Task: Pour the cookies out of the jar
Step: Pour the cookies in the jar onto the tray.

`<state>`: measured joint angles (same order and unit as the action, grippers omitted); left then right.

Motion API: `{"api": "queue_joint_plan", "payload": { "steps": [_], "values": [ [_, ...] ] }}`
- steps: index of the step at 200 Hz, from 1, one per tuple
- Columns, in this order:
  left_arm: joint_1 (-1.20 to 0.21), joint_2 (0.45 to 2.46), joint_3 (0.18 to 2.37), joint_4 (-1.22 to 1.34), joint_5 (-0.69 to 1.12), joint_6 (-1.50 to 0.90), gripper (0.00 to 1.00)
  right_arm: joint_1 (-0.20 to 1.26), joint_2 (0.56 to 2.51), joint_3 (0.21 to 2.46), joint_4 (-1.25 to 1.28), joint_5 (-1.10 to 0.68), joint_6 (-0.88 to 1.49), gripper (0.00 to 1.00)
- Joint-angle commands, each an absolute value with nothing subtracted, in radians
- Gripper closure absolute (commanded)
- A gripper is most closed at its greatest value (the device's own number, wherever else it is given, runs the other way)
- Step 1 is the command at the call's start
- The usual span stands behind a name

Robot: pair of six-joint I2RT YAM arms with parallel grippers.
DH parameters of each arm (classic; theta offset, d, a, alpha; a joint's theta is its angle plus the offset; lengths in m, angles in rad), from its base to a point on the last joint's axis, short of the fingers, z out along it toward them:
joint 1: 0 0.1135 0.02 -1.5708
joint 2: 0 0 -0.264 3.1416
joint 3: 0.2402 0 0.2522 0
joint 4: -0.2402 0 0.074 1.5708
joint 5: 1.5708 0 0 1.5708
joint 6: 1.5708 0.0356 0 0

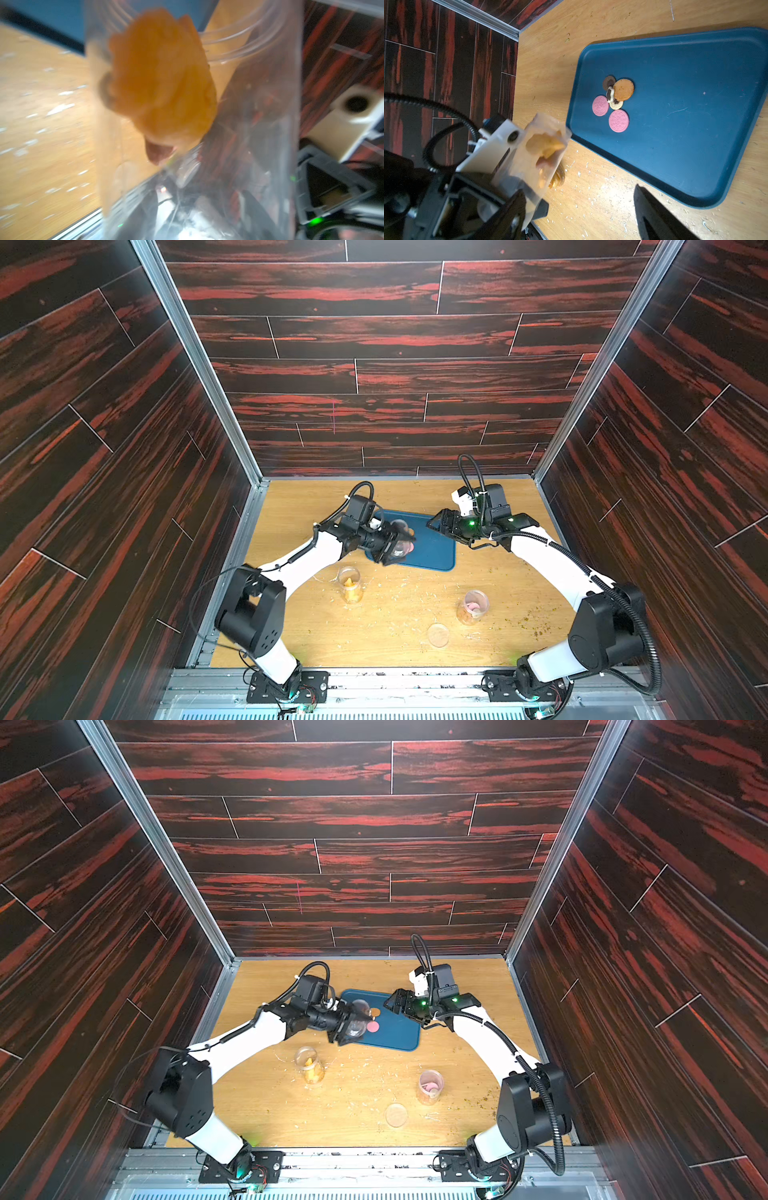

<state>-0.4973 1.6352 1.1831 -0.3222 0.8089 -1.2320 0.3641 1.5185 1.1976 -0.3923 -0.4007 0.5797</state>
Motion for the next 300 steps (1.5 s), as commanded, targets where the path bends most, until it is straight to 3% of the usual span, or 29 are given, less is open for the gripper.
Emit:
{"api": "queue_joint_plan", "payload": {
  "steps": [1, 116, 178, 251, 300],
  "values": [
    [-0.497, 1.611, 1.206, -0.566, 0.804, -1.015, 0.76, 0.362, 1.483, 1.201, -0.385, -0.411, 0.588, 0.15],
    [-0.498, 1.855, 1.585, -1.012, 0.621, -0.614, 0.77, 0.362, 1.453, 1.172, -0.390, -0.411, 0.592, 0.15],
    [-0.560, 1.950, 1.771, -1.322, 0.284, -0.307, 0.77, 0.362, 1.488, 1.217, -0.418, -0.419, 0.575, 0.15],
    [-0.627, 1.977, 1.921, -1.424, -0.086, -0.133, 0.77, 0.362, 1.529, 1.261, -0.434, -0.445, 0.558, 0.15],
    [-0.652, 1.992, 1.887, -1.402, -0.283, 0.034, 0.77, 0.360, 1.516, 1.277, -0.486, -0.431, 0.531, 0.15]
  ]
}}
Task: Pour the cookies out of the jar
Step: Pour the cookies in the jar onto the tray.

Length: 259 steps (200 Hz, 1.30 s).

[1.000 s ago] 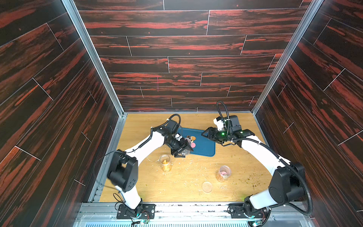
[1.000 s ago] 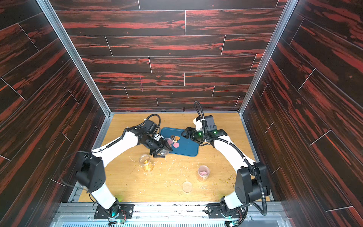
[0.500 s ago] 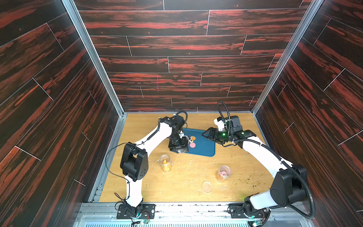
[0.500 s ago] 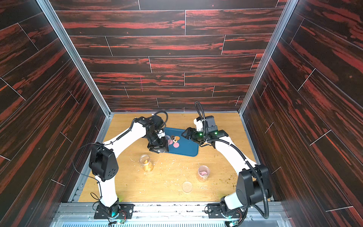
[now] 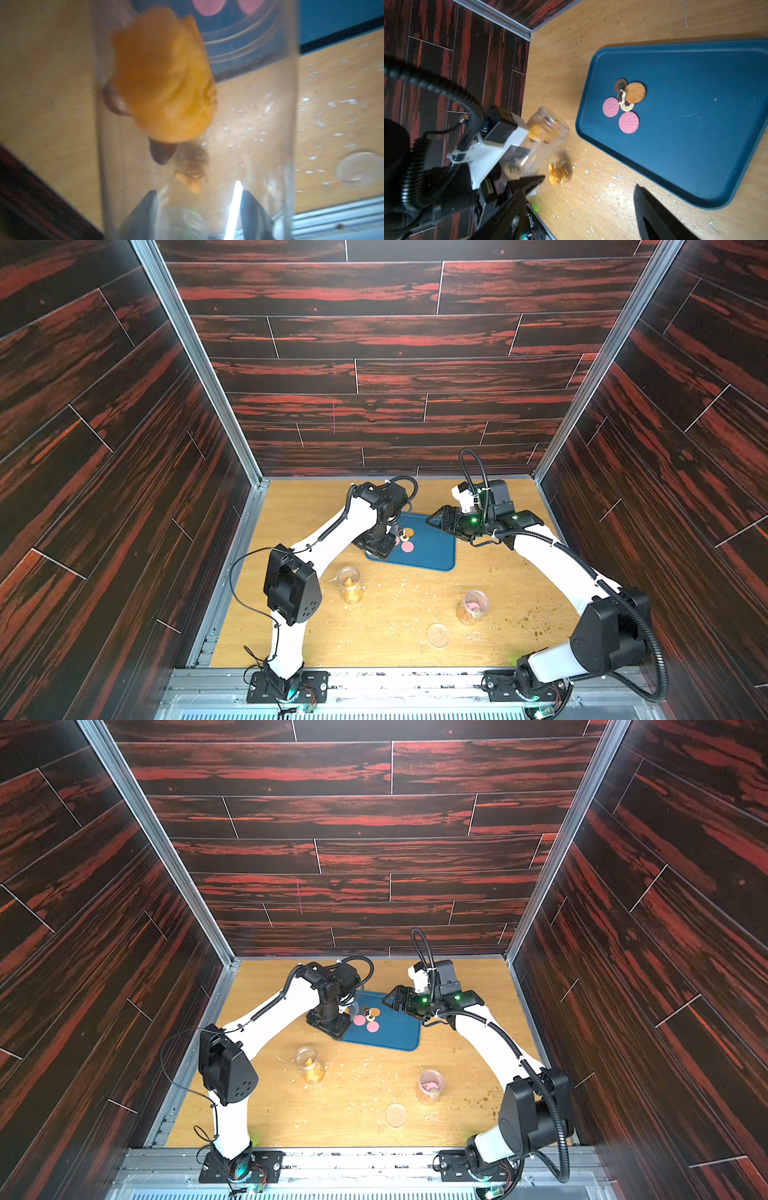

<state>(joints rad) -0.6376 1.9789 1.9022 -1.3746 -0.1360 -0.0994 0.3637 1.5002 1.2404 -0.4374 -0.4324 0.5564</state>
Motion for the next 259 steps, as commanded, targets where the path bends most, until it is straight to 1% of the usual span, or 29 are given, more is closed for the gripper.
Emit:
{"api": "queue_joint_plan", "payload": {
  "steps": [1, 40, 45, 73, 99, 124, 136, 174, 188, 199, 211, 222, 229, 245, 252, 259],
  "values": [
    [-0.652, 1.993, 1.887, -1.401, -0.284, 0.036, 0.77, 0.361, 1.516, 1.278, -0.487, -0.431, 0.530, 0.15],
    [-0.667, 2.047, 1.913, -1.385, -0.367, 0.145, 0.77, 0.357, 1.520, 1.299, -0.511, -0.424, 0.522, 0.15],
    [-0.674, 2.052, 1.912, -1.387, -0.373, 0.173, 0.79, 0.357, 1.522, 1.302, -0.514, -0.423, 0.520, 0.15],
    [-0.707, 2.036, 1.848, -1.314, -0.474, 0.336, 0.79, 0.356, 1.526, 1.322, -0.543, -0.409, 0.504, 0.15],
    [-0.709, 2.038, 1.840, -1.265, -0.499, 0.400, 0.78, 0.354, 1.526, 1.332, -0.557, -0.401, 0.500, 0.15],
    [-0.729, 2.046, 1.838, -1.245, -0.568, 0.492, 0.77, 0.355, 1.520, 1.324, -0.552, -0.402, 0.510, 0.15],
    [-0.732, 2.059, 1.841, -1.229, -0.618, 0.499, 0.76, 0.355, 1.520, 1.324, -0.554, -0.402, 0.509, 0.15],
    [-0.754, 2.131, 1.909, -1.256, -0.699, 0.520, 0.71, 0.354, 1.519, 1.319, -0.552, -0.402, 0.508, 0.15],
    [-0.761, 2.145, 1.937, -1.252, -0.668, 0.507, 0.71, 0.355, 1.516, 1.316, -0.554, -0.402, 0.503, 0.15],
    [-0.761, 2.131, 1.895, -1.253, -0.669, 0.499, 0.70, 0.353, 1.515, 1.316, -0.560, -0.402, 0.497, 0.15],
    [-0.757, 2.088, 1.802, -1.260, -0.718, 0.502, 0.68, 0.350, 1.509, 1.312, -0.561, -0.401, 0.490, 0.15],
    [-0.747, 2.054, 1.758, -1.192, -0.759, 0.553, 0.68, 0.346, 1.503, 1.306, -0.560, -0.402, 0.486, 0.15],
    [-0.747, 2.060, 1.792, -1.176, -0.748, 0.558, 0.65, 0.343, 1.499, 1.300, -0.558, -0.403, 0.486, 0.15],
    [-0.763, 2.127, 1.945, -1.188, -0.692, 0.537, 0.64, 0.335, 1.491, 1.292, -0.561, -0.406, 0.484, 0.15],
    [-0.773, 2.130, 1.947, -1.176, -0.688, 0.533, 0.64, 0.332, 1.488, 1.294, -0.565, -0.408, 0.483, 0.15],
    [-0.779, 2.119, 1.914, -1.176, -0.711, 0.534, 0.61, 0.327, 1.483, 1.295, -0.568, -0.409, 0.480, 0.15]
  ]
}}
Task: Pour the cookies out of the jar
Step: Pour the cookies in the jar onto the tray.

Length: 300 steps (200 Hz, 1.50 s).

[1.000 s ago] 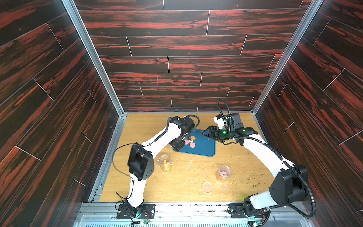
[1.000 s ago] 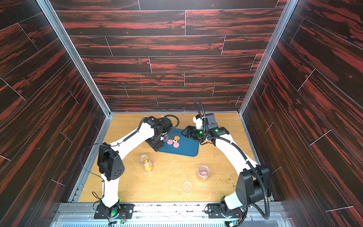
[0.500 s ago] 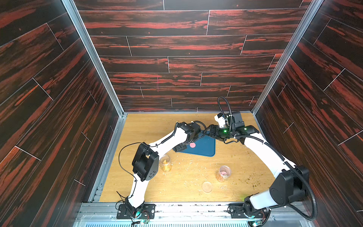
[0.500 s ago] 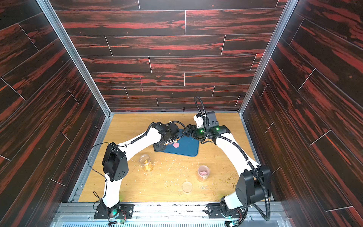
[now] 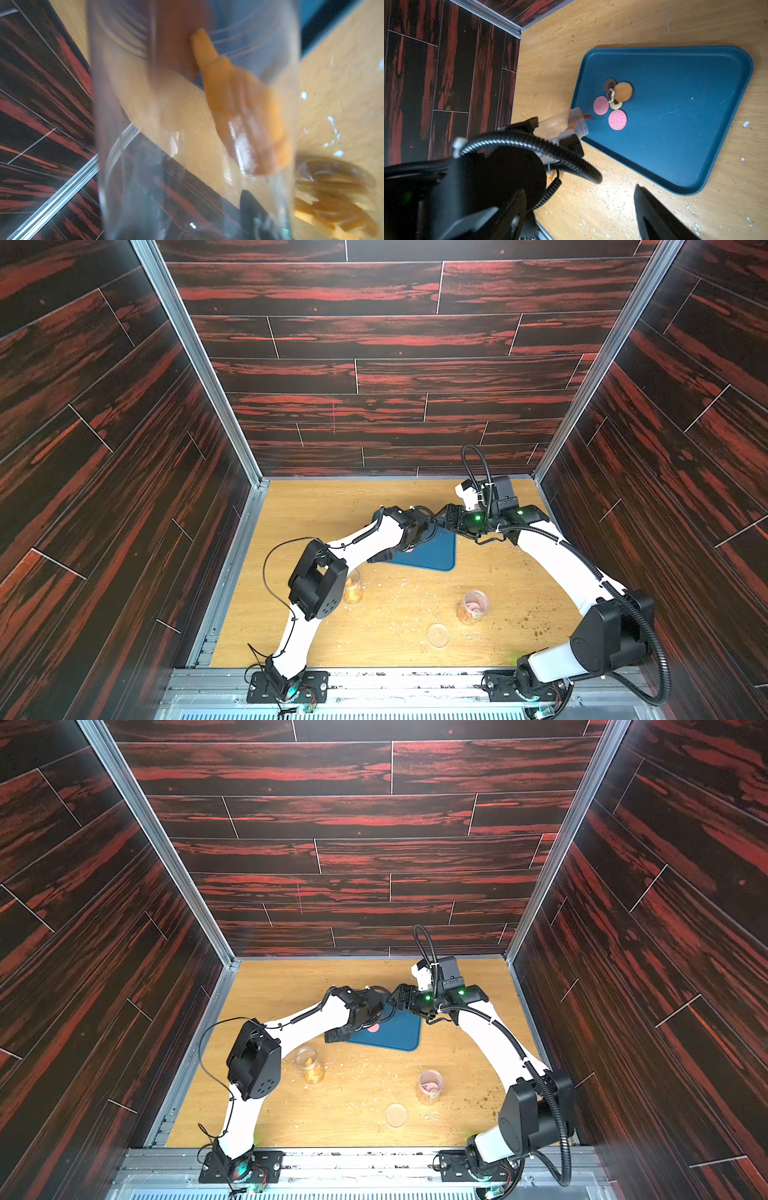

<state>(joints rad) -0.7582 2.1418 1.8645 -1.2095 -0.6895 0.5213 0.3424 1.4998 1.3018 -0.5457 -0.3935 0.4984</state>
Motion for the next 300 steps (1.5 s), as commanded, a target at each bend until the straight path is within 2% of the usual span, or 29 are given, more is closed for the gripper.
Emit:
{"api": "queue_joint_plan", "payload": {
  "steps": [1, 18, 28, 43, 53, 101, 121, 144, 159, 173, 200, 217, 228, 254, 281, 300],
  "values": [
    [-0.779, 2.117, 1.904, -1.175, -0.717, 0.533, 0.60, 0.328, 1.482, 1.295, -0.568, -0.409, 0.479, 0.15],
    [-0.768, 2.048, 1.732, -1.118, -0.809, 0.580, 0.55, 0.315, 1.476, 1.294, -0.573, -0.411, 0.467, 0.15],
    [-0.766, 2.037, 1.724, -1.069, -0.814, 0.605, 0.51, 0.309, 1.476, 1.288, -0.570, -0.416, 0.468, 0.15],
    [-0.773, 2.098, 1.869, -1.106, -0.778, 0.579, 0.51, 0.303, 1.479, 1.285, -0.568, -0.429, 0.475, 0.15],
    [-0.781, 2.108, 1.893, -1.097, -0.767, 0.581, 0.52, 0.301, 1.476, 1.290, -0.569, -0.430, 0.474, 0.15],
    [-0.769, 2.037, 1.747, -1.096, -0.740, 0.585, 0.51, 0.287, 1.477, 1.292, -0.565, -0.436, 0.474, 0.15],
    [-0.771, 2.042, 1.772, -1.085, -0.761, 0.612, 0.51, 0.287, 1.484, 1.282, -0.541, -0.450, 0.491, 0.15],
    [-0.778, 2.084, 1.838, -1.099, -0.707, 0.569, 0.51, 0.287, 1.497, 1.298, -0.547, -0.455, 0.486, 0.15],
    [-0.760, 2.026, 1.713, -1.144, -0.750, 0.546, 0.51, 0.284, 1.500, 1.313, -0.561, -0.451, 0.473, 0.15],
    [-0.731, 1.949, 1.594, -1.037, -0.785, 0.614, 0.48, 0.281, 1.499, 1.310, -0.560, -0.448, 0.468, 0.15],
    [-0.766, 2.060, 1.838, -1.063, -0.751, 0.591, 0.50, 0.275, 1.505, 1.308, -0.557, -0.456, 0.472, 0.15],
    [-0.767, 1.999, 1.701, -1.064, -0.772, 0.590, 0.50, 0.270, 1.505, 1.325, -0.567, -0.457, 0.466, 0.15],
    [-0.750, 1.958, 1.591, -0.972, -0.813, 0.663, 0.48, 0.264, 1.503, 1.327, -0.569, -0.453, 0.459, 0.15],
    [-0.774, 2.064, 1.809, -1.008, -0.750, 0.619, 0.50, 0.252, 1.508, 1.325, -0.575, -0.462, 0.462, 0.15],
    [-0.761, 2.006, 1.655, -0.977, -0.777, 0.652, 0.48, 0.249, 1.515, 1.332, -0.571, -0.465, 0.459, 0.15],
    [-0.749, 1.995, 1.655, -0.988, -0.760, 0.622, 0.48, 0.249, 1.516, 1.326, -0.565, -0.471, 0.467, 0.15]
  ]
}}
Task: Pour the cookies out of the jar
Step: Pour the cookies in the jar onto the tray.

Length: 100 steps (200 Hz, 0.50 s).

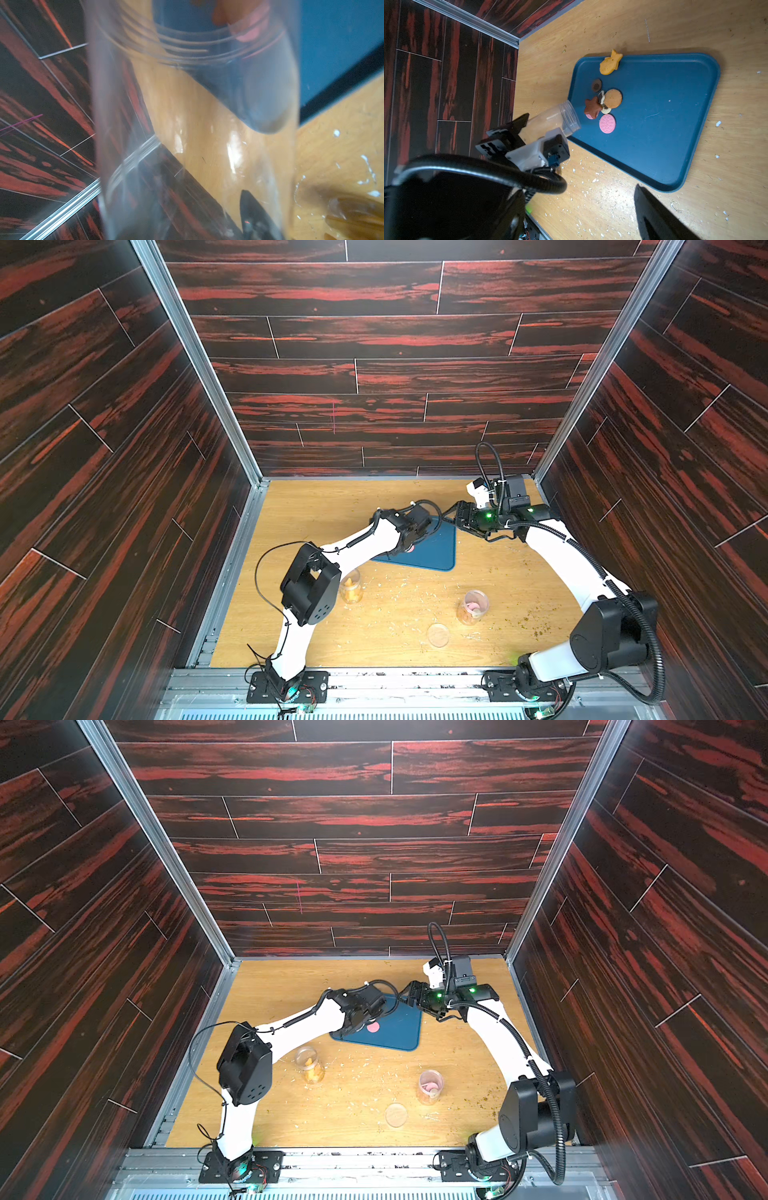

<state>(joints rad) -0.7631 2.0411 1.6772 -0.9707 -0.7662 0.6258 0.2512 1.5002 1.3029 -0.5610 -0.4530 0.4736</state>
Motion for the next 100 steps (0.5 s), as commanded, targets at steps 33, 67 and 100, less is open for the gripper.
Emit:
{"api": "queue_joint_plan", "payload": {
  "steps": [33, 67, 100],
  "values": [
    [-0.739, 1.958, 1.696, -1.031, -0.696, 0.559, 0.48, 0.248, 1.514, 1.321, -0.558, -0.471, 0.471, 0.15],
    [-0.691, 1.860, 1.701, -1.025, -0.593, 0.465, 0.49, 0.247, 1.500, 1.331, -0.559, -0.460, 0.477, 0.15],
    [-0.620, 1.706, 1.642, -0.944, -0.403, 0.360, 0.49, 0.240, 1.486, 1.335, -0.581, -0.460, 0.479, 0.15]
  ]
}}
